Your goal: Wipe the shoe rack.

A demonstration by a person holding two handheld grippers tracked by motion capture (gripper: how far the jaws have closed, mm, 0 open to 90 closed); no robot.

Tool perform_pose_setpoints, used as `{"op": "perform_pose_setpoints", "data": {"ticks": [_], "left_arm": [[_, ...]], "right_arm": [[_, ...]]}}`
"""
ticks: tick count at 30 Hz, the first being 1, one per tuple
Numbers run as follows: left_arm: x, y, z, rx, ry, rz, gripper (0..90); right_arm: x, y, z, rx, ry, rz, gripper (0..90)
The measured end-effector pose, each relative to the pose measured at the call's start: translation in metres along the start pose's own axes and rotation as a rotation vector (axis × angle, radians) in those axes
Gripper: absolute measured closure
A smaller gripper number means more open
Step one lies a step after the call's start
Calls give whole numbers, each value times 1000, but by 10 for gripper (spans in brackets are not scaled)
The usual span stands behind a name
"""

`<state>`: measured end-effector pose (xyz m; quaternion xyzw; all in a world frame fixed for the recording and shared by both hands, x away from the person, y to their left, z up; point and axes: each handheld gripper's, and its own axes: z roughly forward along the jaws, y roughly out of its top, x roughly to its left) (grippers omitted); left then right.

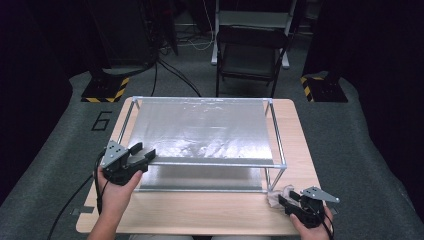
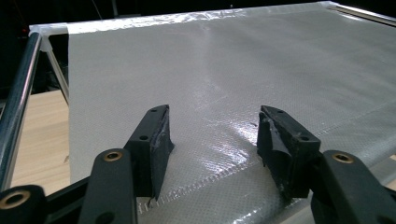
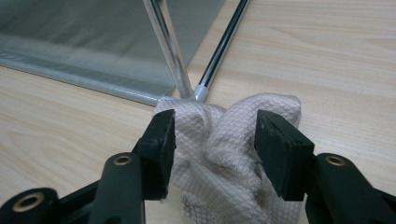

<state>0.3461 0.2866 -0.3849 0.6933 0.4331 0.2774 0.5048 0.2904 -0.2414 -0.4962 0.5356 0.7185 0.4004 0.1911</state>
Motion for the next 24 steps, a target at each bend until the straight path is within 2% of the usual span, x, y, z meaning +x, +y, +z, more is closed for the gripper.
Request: {"op": "perform_pose_setpoints", "data": {"ticks": [6,10,13,20,24], "left_arm": [[0,5,-6,7,0,4,388],[3,10,-21,-31,1,-1,362],[9,11,-34,-42,12,-7,356],[27,1,-58,-47,62,-18,336],[33,-5,-68,-53,83,-14,331]], "right_arm": [[2,5,-2,-9,6,-10,452],[4,9,-6,-15,10,-4,429],[5,12,-6,-30,16,-14,417],[9,20,-3,-40,17,-33,405],[9,25,-2,-45,18,-37,403]]}}
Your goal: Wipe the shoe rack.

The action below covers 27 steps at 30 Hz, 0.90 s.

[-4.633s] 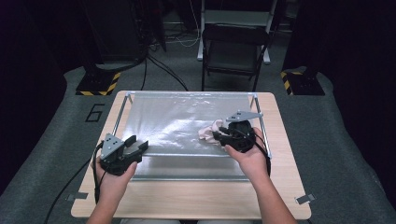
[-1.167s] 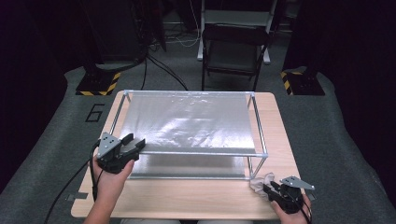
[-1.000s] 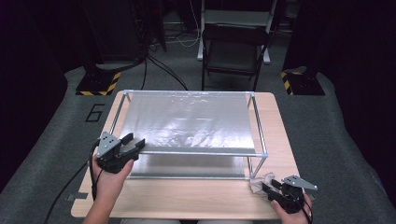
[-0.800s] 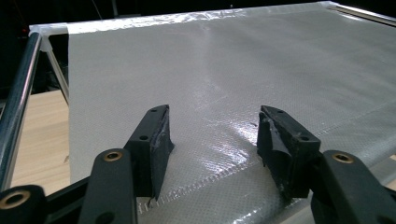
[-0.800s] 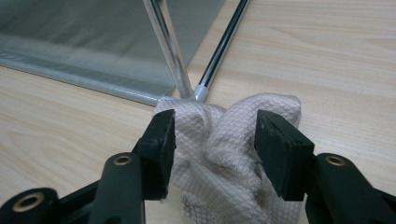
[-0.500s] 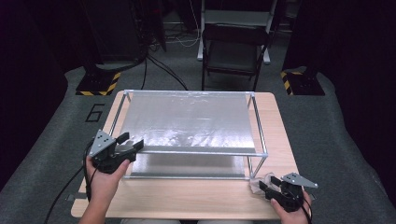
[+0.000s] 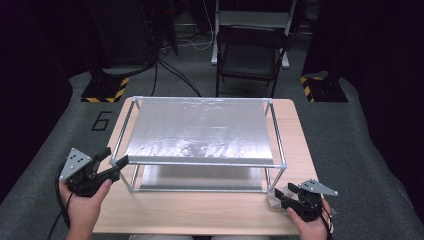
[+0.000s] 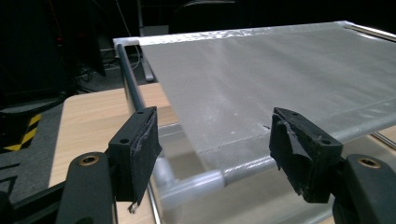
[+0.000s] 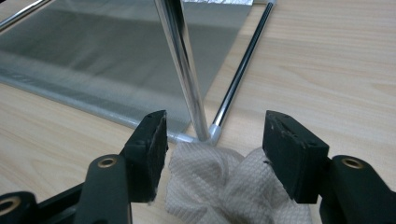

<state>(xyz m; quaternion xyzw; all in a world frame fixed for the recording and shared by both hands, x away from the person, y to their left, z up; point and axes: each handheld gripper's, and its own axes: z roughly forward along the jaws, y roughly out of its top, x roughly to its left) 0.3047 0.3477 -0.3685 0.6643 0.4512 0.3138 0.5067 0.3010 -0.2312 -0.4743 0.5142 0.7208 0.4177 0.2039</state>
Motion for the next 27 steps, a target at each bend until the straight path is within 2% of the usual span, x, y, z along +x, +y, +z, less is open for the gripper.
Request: {"op": "perform_pose_setpoints", "data": {"ticks": [7,13,15,19,21,26,27], "left_arm": [[6,-16,-1,40,22,-5,336],[10,-30,0,59,14,-27,382],[11,-34,1,65,22,-28,402],[11,-40,0,63,10,-37,405],[10,-47,-1,67,6,-25,405],[10,-66,0,85,2,-31,396],[10,-66,0,85,2,-31,395]], "right_arm": [[1,9,0,-16,-5,4,404],[3,16,2,-29,8,1,444],[4,16,3,-30,10,-1,457],[7,14,4,-25,13,-9,457],[10,13,3,-29,8,-11,450],[13,7,2,-37,9,-6,431],[13,7,2,-37,9,-6,431]]}}
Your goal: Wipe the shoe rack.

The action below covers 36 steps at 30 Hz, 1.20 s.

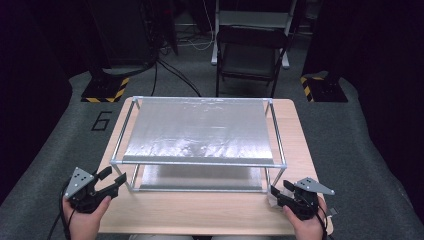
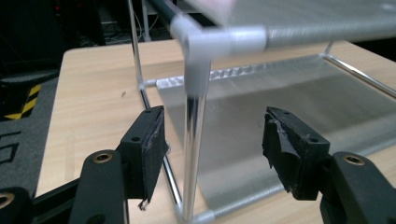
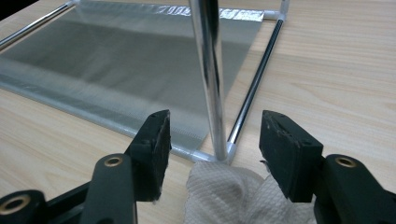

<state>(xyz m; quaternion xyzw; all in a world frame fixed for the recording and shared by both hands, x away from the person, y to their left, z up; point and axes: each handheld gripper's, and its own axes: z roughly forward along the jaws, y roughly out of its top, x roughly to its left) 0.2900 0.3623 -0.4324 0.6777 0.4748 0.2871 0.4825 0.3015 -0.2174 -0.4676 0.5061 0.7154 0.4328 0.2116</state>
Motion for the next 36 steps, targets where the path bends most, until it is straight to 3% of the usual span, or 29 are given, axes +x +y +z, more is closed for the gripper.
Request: {"op": "perform_pose_setpoints", "data": {"ticks": [8,13,19,25,31,33,36], "left_arm": [[1,-30,9,32,-14,-14,382],[-1,-43,12,43,-27,-2,377],[-1,-60,16,55,-31,-6,377],[0,-71,20,64,-26,-4,377],[-4,-81,24,88,-23,-13,378],[-6,-81,26,90,-24,-6,378],[-7,-81,27,96,-19,11,378]], "right_arm": [[14,-12,-1,-5,-2,-32,425],[21,-19,2,-29,16,-29,422],[26,-24,8,-22,22,-39,416],[30,-28,13,3,7,-75,412],[34,-30,15,13,-5,-60,403],[35,-32,17,12,-3,-69,403],[35,-34,19,8,-7,-45,401]]}}
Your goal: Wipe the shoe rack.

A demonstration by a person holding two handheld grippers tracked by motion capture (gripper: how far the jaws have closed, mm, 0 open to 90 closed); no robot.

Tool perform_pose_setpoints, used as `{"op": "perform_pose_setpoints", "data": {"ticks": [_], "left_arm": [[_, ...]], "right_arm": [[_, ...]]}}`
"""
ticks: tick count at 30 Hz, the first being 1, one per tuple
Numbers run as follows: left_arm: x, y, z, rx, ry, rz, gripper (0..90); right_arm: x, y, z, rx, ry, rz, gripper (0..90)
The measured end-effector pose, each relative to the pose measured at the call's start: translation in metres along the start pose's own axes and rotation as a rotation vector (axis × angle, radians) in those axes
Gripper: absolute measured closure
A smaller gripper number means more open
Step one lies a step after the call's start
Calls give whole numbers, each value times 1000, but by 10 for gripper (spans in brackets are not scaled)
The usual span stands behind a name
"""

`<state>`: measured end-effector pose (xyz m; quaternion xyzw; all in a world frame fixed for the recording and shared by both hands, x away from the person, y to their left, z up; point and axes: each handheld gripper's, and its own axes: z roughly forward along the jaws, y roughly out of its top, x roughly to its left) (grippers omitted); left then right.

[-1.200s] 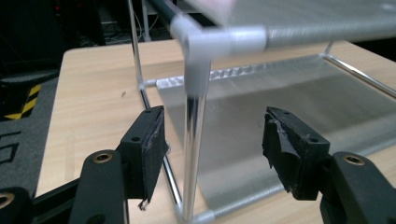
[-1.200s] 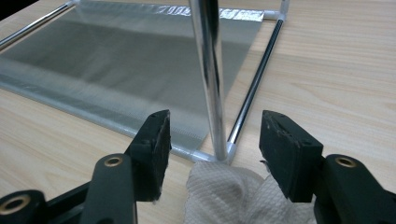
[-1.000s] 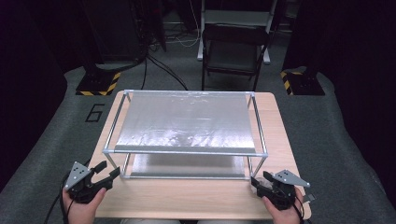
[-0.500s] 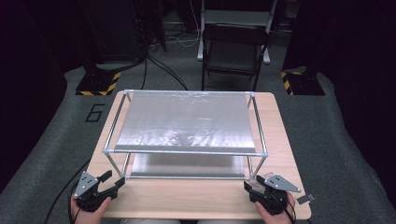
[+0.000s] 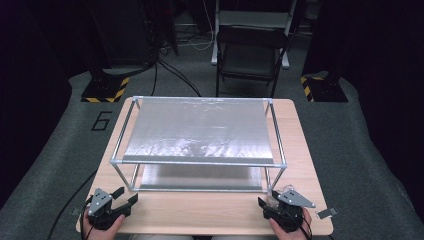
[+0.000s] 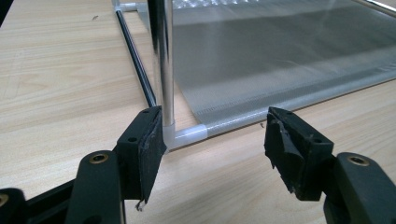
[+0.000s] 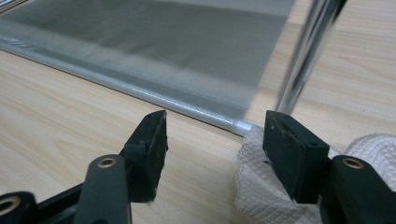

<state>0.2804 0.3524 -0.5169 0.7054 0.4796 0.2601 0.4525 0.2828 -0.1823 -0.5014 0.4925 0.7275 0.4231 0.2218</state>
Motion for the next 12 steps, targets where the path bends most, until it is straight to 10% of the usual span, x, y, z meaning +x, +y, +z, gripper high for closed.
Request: {"op": "perform_pose_setpoints", "data": {"ticks": [12], "left_arm": [[1,-1,2,6,5,-8,368]], "right_arm": [[-2,-4,1,-8,-3,21,392]]}}
